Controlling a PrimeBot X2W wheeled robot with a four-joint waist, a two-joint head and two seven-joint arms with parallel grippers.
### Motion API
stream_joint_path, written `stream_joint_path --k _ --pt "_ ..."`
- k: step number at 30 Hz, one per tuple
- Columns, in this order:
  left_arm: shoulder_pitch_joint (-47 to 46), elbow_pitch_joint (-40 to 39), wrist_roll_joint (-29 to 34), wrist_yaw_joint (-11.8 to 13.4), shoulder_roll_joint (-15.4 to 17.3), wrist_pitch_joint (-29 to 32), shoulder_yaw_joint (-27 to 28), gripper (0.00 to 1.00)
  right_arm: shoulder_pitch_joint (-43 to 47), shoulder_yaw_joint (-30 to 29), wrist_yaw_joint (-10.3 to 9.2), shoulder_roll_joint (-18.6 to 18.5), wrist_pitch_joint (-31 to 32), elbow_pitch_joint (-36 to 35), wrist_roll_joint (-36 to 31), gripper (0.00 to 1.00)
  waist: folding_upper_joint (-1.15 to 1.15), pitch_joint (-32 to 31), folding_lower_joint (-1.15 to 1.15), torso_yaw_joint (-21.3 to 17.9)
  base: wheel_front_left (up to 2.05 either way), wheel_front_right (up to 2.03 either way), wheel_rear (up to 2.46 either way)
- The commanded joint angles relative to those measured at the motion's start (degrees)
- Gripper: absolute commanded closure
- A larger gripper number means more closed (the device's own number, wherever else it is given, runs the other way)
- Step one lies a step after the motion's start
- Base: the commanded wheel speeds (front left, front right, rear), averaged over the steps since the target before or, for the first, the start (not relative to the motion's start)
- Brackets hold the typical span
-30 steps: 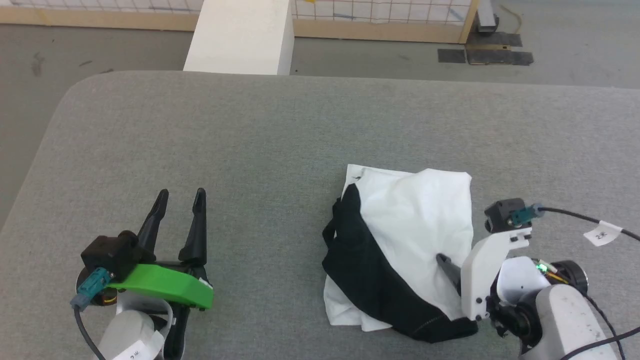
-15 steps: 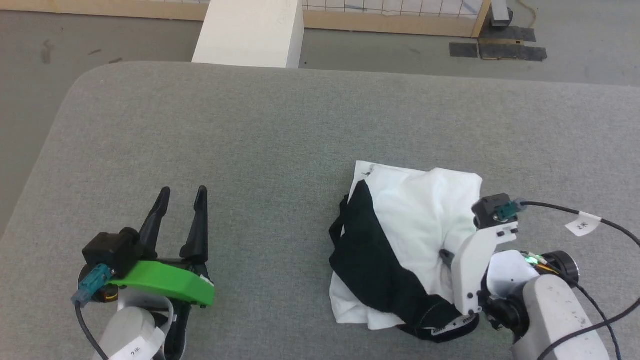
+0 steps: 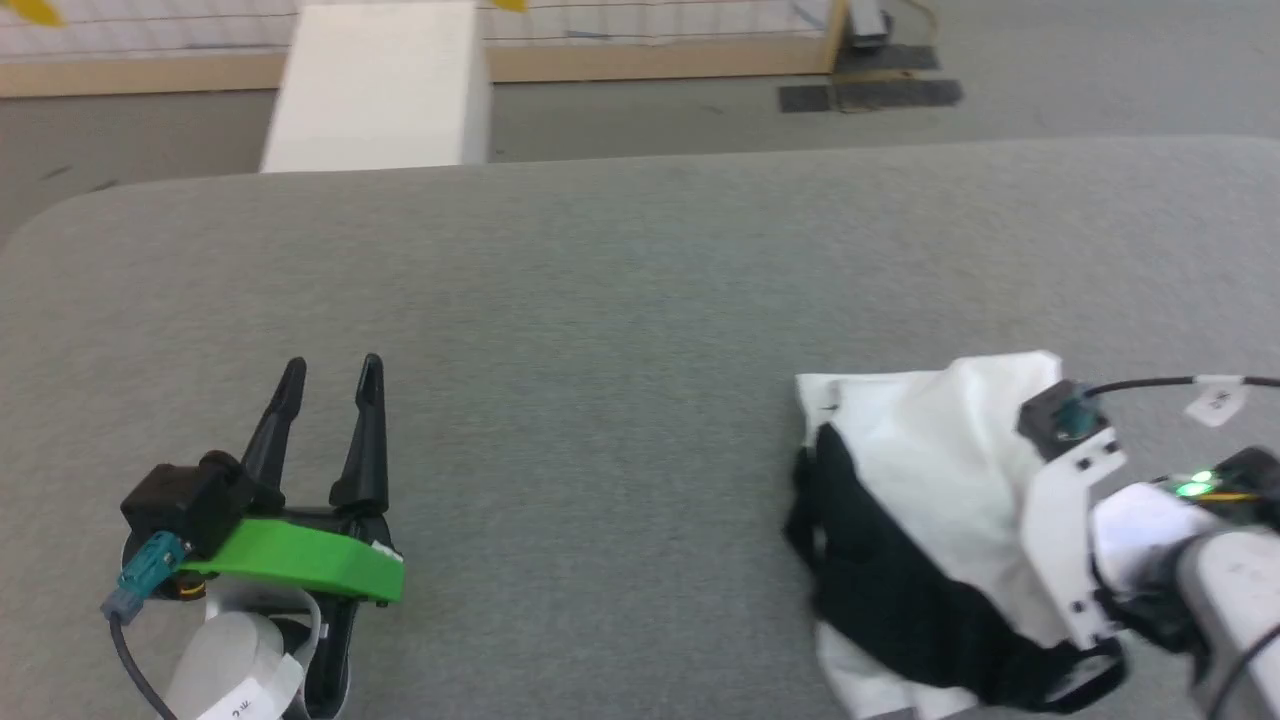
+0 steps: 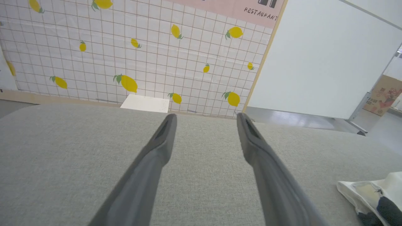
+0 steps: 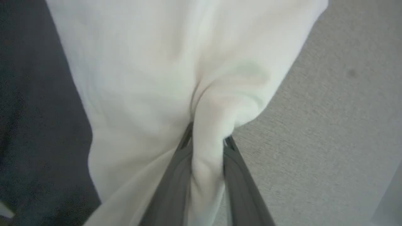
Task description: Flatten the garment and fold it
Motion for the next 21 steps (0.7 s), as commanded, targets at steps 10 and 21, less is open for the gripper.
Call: stream_joint_path --k 10,21 --pt "-4.8 -4.8 0.1 -0.4 5.1 0.6 0.3 0.0 -6.7 -5.0 -0.11 -13.1 -3.2 -0.1 -1.8 1.0 0.0 14.7 0.0 -12.5 0.0 0.0 0.0" --pt "-6.5 -13.6 -0.1 0.8 11.9 4.5 4.9 0.0 -13.2 -18.6 -0.11 -17.9 -11.4 9.1 -9.3 1.0 0.0 26.2 0.0 -10.0 0.0 0.0 0.0"
